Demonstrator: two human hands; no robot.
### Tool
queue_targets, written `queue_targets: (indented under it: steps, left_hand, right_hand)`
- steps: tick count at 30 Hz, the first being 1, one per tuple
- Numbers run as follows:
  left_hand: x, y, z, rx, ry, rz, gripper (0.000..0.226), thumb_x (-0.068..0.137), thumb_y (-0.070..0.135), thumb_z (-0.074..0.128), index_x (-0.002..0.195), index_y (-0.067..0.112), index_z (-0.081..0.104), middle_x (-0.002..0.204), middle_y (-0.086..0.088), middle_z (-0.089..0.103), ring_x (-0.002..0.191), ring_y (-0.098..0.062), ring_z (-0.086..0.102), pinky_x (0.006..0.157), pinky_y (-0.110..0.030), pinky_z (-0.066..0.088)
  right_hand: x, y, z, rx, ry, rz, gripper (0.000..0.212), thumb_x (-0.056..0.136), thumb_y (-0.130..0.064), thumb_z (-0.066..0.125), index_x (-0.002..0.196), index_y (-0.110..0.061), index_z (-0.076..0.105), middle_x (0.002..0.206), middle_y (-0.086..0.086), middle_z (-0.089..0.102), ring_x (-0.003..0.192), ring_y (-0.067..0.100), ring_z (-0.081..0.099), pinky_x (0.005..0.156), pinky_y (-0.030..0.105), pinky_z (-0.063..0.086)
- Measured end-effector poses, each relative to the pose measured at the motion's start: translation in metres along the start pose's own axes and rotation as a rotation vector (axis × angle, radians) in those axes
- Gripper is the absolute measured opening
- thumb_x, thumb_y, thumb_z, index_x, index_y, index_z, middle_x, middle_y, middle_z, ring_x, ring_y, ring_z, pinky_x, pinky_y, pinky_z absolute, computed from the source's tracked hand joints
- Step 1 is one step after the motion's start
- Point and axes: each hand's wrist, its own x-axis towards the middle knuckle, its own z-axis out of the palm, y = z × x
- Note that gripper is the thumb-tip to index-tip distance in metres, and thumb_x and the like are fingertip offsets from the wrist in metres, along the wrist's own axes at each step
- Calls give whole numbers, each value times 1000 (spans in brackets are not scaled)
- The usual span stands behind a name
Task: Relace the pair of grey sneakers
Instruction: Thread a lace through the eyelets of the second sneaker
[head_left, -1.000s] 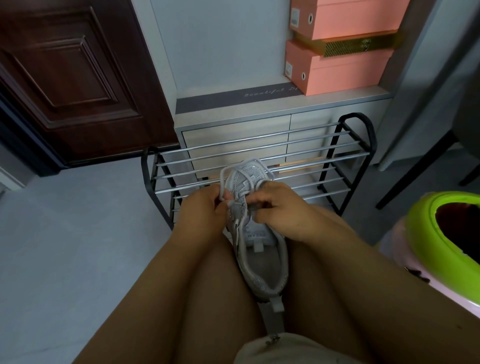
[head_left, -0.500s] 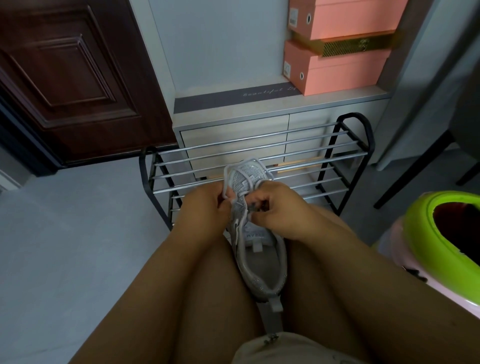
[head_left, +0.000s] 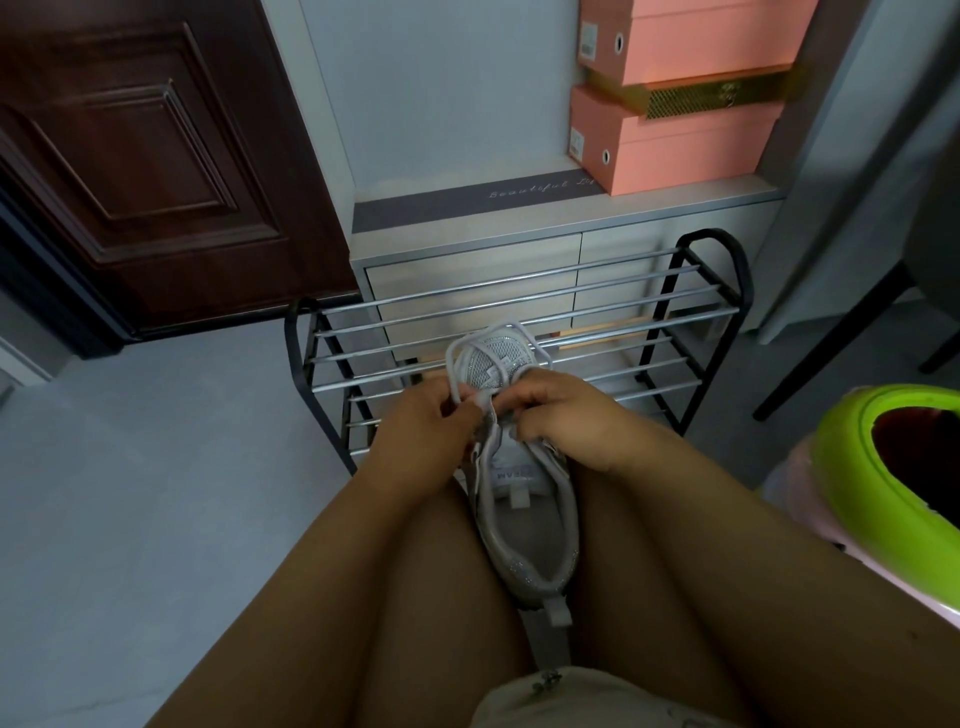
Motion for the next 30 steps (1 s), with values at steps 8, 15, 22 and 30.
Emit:
queue_targets:
  steps: [8, 15, 22, 30]
  left_hand:
    - [-2, -1, -7, -54, -137, -27, 25, 70, 5, 73, 87, 19, 62, 72, 7, 64, 62, 1, 59, 60, -15, 50]
    - [-3, -4, -9, -144, -138, -60, 34, 70, -10, 64, 90, 17, 63, 84, -3, 67, 77, -13, 63, 76, -33, 54]
    - [-5, -3, -7, -140, -92, -36, 35, 68, -9, 65, 87, 21, 64, 75, 6, 68, 63, -2, 63, 59, -15, 51]
    - [-5, -5, -9, -187, -82, -80, 34, 70, -13, 62, 98, 6, 63, 88, -7, 65, 77, -15, 61, 70, -26, 54]
  right_hand:
    - [7, 6, 4, 78, 22, 91, 20, 81, 7, 53, 93, -1, 68, 74, -1, 58, 66, 7, 51, 56, 9, 39]
    - [11, 11, 6, -231, 65, -41, 7, 83, -14, 68, 79, -19, 65, 63, -14, 51, 55, -1, 46, 53, 13, 35]
    - [-8, -8, -21, -567, -36, -103, 16, 85, -10, 59, 94, -18, 70, 88, -8, 58, 82, 6, 50, 66, 16, 34]
    - [-46, -41, -26, -596, -488, -234, 16, 86, -23, 64, 101, -17, 66, 88, -16, 51, 81, -1, 47, 69, 9, 34]
